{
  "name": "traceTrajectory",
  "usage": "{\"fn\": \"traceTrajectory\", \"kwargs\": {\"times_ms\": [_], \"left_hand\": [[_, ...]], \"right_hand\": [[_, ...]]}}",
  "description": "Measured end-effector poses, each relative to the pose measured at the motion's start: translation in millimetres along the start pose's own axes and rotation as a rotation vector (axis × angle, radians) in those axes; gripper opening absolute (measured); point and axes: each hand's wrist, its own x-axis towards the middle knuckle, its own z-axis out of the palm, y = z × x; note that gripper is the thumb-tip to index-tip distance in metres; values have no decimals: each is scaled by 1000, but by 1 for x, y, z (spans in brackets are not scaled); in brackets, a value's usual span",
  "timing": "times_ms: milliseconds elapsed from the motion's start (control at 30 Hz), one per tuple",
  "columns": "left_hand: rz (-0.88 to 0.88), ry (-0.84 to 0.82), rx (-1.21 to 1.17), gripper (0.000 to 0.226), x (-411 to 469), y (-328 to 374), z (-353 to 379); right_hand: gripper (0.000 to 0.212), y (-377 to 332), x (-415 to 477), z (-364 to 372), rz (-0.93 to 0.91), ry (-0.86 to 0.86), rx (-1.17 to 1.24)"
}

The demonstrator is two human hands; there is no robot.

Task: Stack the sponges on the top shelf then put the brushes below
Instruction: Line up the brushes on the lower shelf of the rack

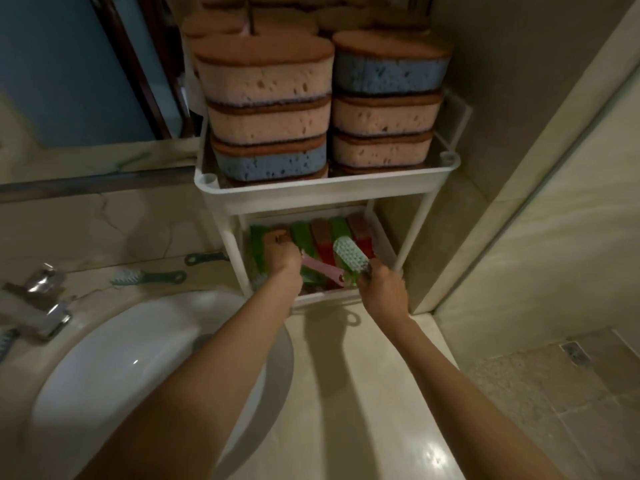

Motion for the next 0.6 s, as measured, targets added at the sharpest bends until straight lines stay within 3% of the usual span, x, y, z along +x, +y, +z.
{"fn": "traceTrajectory", "kwargs": {"times_ms": [167,267,600], "left_hand": [[-69,69,-43,35,45,-9,15],[-146,-28,64,44,49,-12,9],[-18,161,128,23,45,-15,-6]], "right_hand": [[29,-16,36,10,-13,-76,-96],[27,-18,50,17,-23,-118,-204],[27,-29,76,46,-151,-246,-241]]}}
